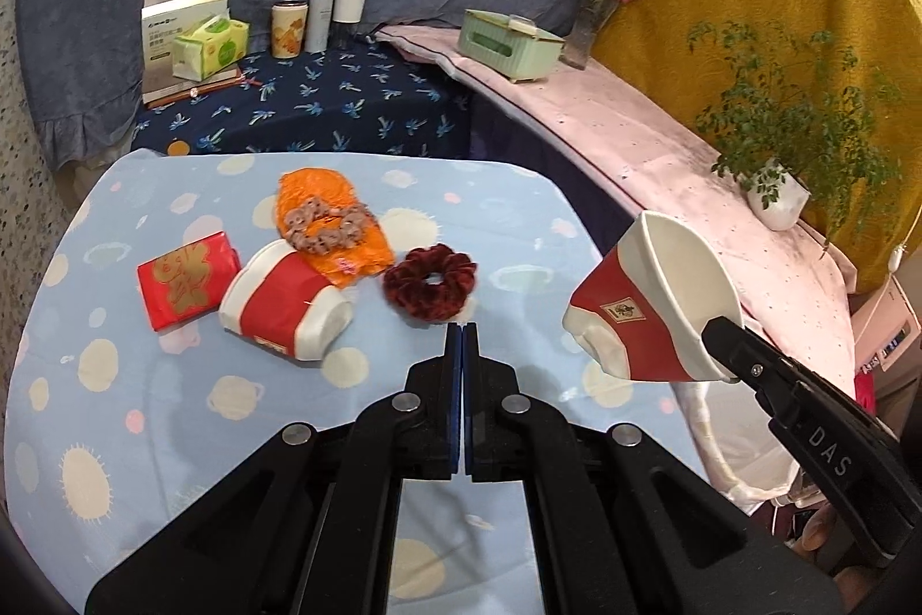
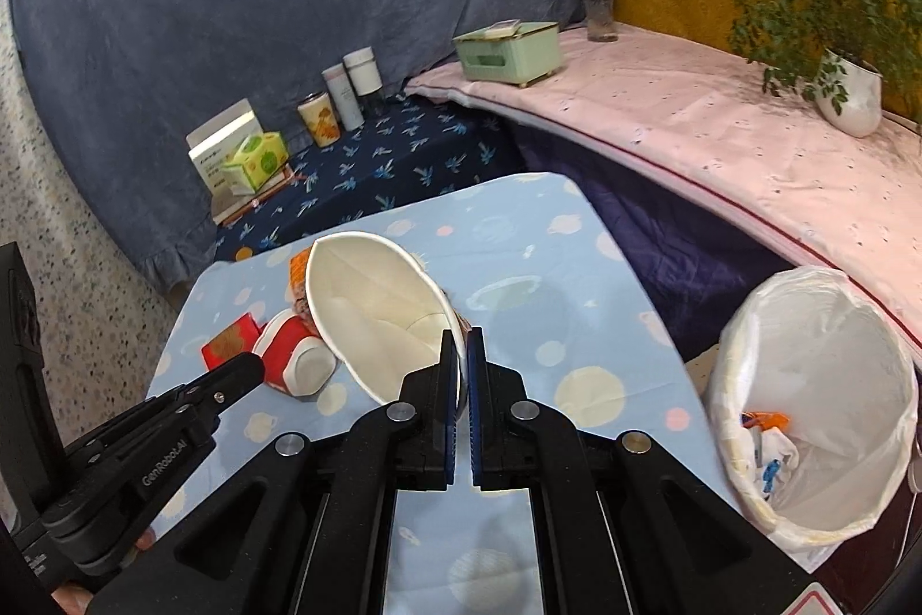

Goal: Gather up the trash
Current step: 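Grasp a red-and-white cup with the right gripper while the left gripper grasps the other cup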

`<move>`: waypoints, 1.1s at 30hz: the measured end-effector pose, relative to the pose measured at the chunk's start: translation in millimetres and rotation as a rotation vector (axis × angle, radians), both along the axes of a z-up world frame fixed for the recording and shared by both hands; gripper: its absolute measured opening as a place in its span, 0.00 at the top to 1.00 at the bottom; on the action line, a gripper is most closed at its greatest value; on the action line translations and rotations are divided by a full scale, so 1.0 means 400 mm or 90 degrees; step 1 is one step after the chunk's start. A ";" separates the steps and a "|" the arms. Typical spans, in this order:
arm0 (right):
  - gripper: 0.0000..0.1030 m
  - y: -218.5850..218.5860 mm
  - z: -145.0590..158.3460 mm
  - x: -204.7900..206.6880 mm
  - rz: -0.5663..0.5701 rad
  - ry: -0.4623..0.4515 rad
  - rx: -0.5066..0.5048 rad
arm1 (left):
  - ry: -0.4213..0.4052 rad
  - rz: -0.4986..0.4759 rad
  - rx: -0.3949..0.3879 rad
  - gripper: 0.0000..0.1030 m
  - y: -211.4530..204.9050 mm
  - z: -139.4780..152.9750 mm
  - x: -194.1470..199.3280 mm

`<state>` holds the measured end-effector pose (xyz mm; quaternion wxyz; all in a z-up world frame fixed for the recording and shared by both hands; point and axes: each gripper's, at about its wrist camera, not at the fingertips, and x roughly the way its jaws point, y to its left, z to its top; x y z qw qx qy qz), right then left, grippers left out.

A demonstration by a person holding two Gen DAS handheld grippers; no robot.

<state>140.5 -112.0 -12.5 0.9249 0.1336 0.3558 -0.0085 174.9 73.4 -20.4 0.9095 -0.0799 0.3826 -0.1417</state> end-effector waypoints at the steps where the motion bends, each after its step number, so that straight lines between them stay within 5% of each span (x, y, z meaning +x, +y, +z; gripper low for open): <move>1: 0.97 -0.013 0.003 -0.008 -0.004 -0.002 0.000 | -0.002 0.003 -0.003 1.00 -0.005 0.003 -0.005; 5: 0.97 -0.043 0.001 -0.030 -0.013 0.000 -0.002 | 0.015 0.018 -0.004 0.88 0.022 -0.018 0.002; 7: 0.97 -0.050 -0.006 -0.037 -0.016 0.006 -0.003 | 0.025 0.039 0.021 0.30 0.060 -0.041 0.015; 8: 0.97 -0.052 -0.012 -0.038 -0.017 0.010 -0.001 | 0.021 0.053 0.022 0.22 0.086 -0.051 0.018; 13: 0.97 -0.037 -0.046 -0.029 -0.014 0.033 0.014 | 0.011 0.063 0.072 0.20 0.206 -0.126 0.081; 18: 0.97 0.005 -0.056 -0.008 -0.002 0.038 0.016 | 0.002 0.008 0.100 0.20 0.261 -0.193 0.145; 26: 0.97 0.051 -0.051 0.024 0.012 0.040 0.003 | 0.034 -0.066 0.063 0.18 0.280 -0.270 0.227; 33: 0.97 0.054 -0.064 0.029 0.014 0.049 0.004 | 0.021 -0.121 0.013 0.18 0.215 -0.275 0.181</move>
